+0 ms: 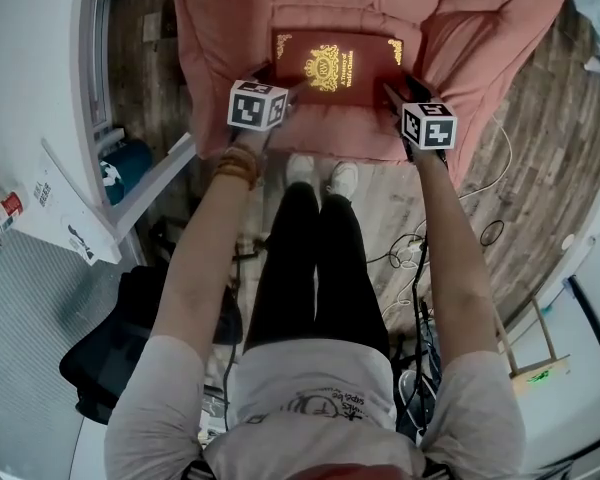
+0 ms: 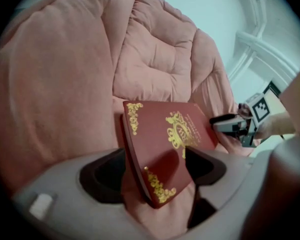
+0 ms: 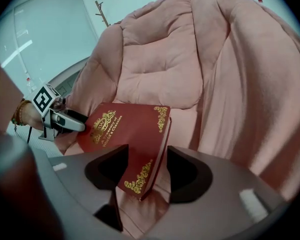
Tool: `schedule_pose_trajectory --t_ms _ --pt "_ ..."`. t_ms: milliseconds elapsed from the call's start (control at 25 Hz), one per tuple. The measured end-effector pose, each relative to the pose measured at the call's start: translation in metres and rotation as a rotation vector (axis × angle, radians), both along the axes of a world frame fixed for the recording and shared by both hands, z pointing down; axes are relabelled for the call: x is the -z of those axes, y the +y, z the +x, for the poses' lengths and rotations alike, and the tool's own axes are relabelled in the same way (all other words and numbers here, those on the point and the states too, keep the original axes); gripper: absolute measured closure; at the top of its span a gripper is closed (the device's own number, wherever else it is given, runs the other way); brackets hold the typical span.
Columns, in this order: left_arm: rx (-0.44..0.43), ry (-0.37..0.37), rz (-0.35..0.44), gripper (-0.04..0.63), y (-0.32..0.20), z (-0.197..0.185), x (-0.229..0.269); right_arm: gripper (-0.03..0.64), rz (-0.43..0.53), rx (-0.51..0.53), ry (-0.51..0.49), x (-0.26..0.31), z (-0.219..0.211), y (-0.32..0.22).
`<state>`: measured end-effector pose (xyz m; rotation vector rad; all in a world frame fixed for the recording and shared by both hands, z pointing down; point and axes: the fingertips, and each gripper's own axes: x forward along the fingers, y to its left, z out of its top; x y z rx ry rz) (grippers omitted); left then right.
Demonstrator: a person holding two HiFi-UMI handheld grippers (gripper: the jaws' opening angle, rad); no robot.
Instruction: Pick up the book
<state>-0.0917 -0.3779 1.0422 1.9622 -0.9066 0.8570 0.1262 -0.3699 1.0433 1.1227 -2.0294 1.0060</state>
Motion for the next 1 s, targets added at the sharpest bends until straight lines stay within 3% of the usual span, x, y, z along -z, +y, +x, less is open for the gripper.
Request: schedule_pose_trajectory --t_ms 360,1000 --pt "-0.009 0.047 -0.050 0.219 0.002 0.006 -0.007 0.370 -0.031 -0.023 -0.035 -0.011 -0.003 0.000" --pt "-0.055 0.033 -0.045 0.235 0.008 0.012 -0.007 0.414 -0.027 0.012 -0.057 -0.013 -0.008 0.004"
